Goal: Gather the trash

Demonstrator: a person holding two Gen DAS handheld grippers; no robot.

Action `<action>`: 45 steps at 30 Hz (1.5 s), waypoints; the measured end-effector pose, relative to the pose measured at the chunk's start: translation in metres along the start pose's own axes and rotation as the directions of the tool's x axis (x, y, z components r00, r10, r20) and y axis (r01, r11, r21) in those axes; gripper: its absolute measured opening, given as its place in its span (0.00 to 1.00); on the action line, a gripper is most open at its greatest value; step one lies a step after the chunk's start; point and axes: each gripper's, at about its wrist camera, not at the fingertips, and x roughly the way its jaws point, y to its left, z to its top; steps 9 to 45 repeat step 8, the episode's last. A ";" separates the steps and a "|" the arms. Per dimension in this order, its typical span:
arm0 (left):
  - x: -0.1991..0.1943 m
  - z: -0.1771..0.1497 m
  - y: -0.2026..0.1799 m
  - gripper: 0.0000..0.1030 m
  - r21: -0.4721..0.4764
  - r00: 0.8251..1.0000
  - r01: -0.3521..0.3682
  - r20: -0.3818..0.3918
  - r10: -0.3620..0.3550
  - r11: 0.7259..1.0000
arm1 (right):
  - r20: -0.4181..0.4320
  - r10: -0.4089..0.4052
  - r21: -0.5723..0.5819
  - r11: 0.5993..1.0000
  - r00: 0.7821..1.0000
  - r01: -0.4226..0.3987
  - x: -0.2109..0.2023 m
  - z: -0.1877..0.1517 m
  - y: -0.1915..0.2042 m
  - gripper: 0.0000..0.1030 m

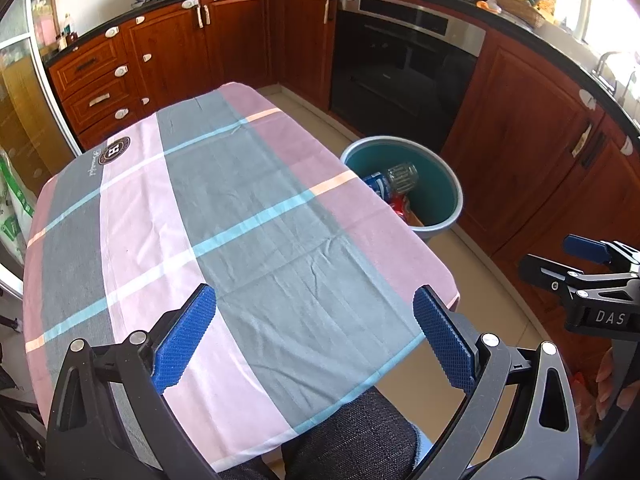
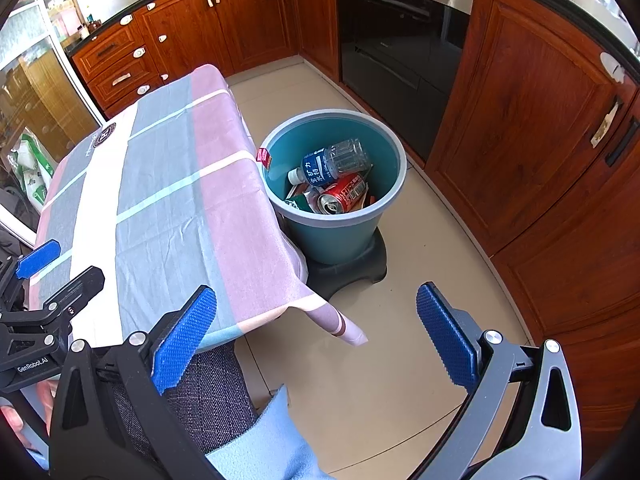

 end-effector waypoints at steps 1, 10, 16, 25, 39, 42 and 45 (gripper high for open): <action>-0.001 0.001 0.000 0.96 -0.003 1.000 -0.001 0.001 0.001 1.000 | 0.001 -0.003 -0.001 1.000 1.000 0.003 0.000 0.001 0.000 0.93; 0.005 0.001 0.004 0.96 -0.024 0.999 0.013 -0.035 -0.014 1.000 | 0.008 -0.011 -0.006 1.000 1.000 0.011 -0.004 0.004 0.003 0.94; 0.005 0.001 0.004 0.96 -0.024 0.999 0.013 -0.035 -0.014 1.000 | 0.008 -0.011 -0.006 1.000 1.000 0.011 -0.004 0.004 0.003 0.94; 0.005 0.001 0.004 0.96 -0.024 0.999 0.013 -0.035 -0.014 1.000 | 0.008 -0.011 -0.006 1.000 1.000 0.011 -0.004 0.004 0.003 0.94; 0.005 0.001 0.004 0.96 -0.024 0.999 0.013 -0.035 -0.014 1.000 | 0.008 -0.011 -0.006 1.000 1.000 0.011 -0.004 0.004 0.003 0.94; 0.005 0.001 0.004 0.96 -0.024 0.999 0.013 -0.035 -0.014 1.000 | 0.008 -0.011 -0.006 1.000 1.000 0.011 -0.004 0.004 0.003 0.94; 0.005 0.001 0.004 0.96 -0.024 0.999 0.013 -0.035 -0.014 1.000 | 0.008 -0.011 -0.006 1.000 1.000 0.011 -0.004 0.004 0.003 0.94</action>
